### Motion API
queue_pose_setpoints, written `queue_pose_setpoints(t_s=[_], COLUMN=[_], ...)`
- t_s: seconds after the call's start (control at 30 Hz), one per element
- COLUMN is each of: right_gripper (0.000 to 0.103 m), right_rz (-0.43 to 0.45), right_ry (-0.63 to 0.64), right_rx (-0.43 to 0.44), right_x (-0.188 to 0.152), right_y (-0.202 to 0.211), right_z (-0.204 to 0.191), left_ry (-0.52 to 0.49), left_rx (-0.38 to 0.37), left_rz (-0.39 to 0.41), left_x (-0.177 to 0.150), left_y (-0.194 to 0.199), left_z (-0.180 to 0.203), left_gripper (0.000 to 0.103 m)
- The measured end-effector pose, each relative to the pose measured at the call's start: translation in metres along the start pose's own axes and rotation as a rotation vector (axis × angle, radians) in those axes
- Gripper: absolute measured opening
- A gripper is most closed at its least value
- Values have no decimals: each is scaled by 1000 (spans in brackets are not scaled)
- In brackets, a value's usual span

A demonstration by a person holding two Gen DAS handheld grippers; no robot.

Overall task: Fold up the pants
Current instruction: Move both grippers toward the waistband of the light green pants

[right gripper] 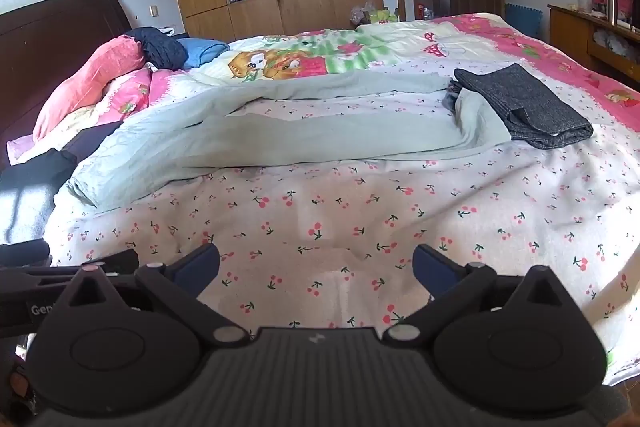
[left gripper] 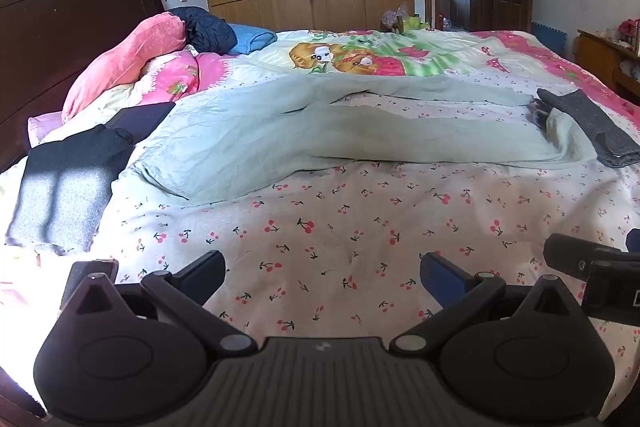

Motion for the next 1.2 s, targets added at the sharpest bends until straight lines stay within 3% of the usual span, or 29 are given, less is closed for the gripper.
queue_pose_setpoints(t_s=[0.53,0.73,1.0,1.2], right_gripper=[102,102,99,90], right_rz=[-27,-31,21,42], right_ry=[7,-37,-143,-298], right_rx=[-19,-34,-114,-213], right_x=[0,7,48,76], right_y=[-7,-15,-39,-78], right_z=[3,21,93,184], left_ry=[12,46,-36,-95], left_rx=[-49,-115,-179,-296], left_rz=[25,22,27,44], left_x=[2,8,41,79], left_y=[0,-10,-44,-89], left_z=[1,12,57,117], left_gripper=[103,103,103,103])
Point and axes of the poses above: each gripper's, at about its wrist camera, not at the fingertips, and y roughly against the way its jaws point, z to its right, x to its top, the point moved 7 cm from there along -y, roughly the way its jaws point, and after that the axes turned 14 degrees about x, right-handed, at the moved point
